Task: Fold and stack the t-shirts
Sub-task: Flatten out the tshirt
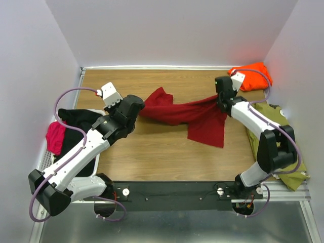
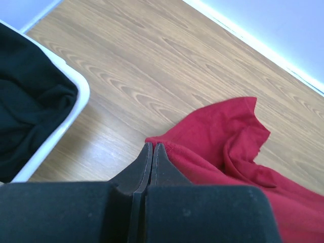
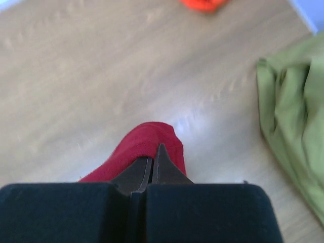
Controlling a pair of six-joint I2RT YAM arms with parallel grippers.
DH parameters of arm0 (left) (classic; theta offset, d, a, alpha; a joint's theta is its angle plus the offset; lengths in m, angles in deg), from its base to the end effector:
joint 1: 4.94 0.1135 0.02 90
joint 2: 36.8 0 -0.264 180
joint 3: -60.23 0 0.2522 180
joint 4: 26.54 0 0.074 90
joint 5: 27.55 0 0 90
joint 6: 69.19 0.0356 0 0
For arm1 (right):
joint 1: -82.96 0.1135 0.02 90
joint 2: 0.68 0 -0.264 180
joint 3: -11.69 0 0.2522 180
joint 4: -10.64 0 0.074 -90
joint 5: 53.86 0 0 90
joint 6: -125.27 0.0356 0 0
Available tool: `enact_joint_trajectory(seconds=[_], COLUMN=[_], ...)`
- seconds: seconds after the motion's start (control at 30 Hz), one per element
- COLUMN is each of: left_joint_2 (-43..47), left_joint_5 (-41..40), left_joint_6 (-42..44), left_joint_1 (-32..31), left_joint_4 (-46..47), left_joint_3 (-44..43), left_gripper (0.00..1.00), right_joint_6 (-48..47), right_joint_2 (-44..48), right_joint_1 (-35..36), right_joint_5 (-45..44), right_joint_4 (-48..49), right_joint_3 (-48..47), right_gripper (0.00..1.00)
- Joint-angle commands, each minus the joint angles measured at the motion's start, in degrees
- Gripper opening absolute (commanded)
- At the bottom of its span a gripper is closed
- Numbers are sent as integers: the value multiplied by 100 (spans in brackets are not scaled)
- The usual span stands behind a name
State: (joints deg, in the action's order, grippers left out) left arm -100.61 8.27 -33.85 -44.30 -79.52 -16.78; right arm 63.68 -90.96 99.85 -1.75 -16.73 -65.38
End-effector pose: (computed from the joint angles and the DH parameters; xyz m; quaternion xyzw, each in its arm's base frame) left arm 0.1899 -0.1184 0.3473 -0.2988 0.7733 0.0048 0.5592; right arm 0.3359 0.0791 0.2535 0.2213 0.8413 -0.1199 0.4785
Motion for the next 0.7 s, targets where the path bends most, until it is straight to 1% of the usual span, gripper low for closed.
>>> enact_joint_trajectory(seconds=[0.0, 0.07, 0.13, 0.17, 0.2, 0.23, 0.3, 0.4, 0.5, 0.57, 0.63, 0.67], left_joint_2=[-87, -193, -351, -403, -508, -570, -746, -965, -1159, -1239, -1335, -1353], left_joint_5=[-560, -490, -428, -384, -357, -348, -340, -305, -252, -217, -208, -216], left_joint_6=[-177, -265, -283, -291, -309, -326, -414, -467, -441, -450, -441, -458], left_joint_1=[94, 103, 112, 112, 130, 130, 165, 243, 279, 323, 341, 367], left_joint_4=[-287, -332, -279, -253, -226, -218, -209, -130, 19, 64, 99, 99], left_joint_3=[-109, -109, -92, -57, -39, -30, -13, 40, 101, 119, 137, 146], left_gripper=[0, 0, 0, 0, 0, 0, 0, 0, 0, 0, 0, 0], right_joint_6=[-458, -685, -836, -993, -1012, -1012, -968, -942, -916, -689, -469, -215], right_joint_2=[-856, -1174, -1605, -1711, -1782, -1817, -1722, -1379, -984, -660, -483, -421], right_joint_1=[-326, -361, -396, -396, -396, -396, -405, -396, -405, -396, -396, -396], right_joint_5=[-167, 0, 315, 404, 501, 606, 634, 616, 476, 537, 589, 555], right_joint_4=[-2, -2, -2, -19, -37, -28, -19, -11, -2, -2, -89, -185], right_joint_3=[-1068, -1532, -1806, -1991, -2036, -2036, -1879, -1528, -1150, -649, -271, 96], right_gripper=[1, 1, 17, 28, 53, 68, 89, 97, 99, 96, 89, 84])
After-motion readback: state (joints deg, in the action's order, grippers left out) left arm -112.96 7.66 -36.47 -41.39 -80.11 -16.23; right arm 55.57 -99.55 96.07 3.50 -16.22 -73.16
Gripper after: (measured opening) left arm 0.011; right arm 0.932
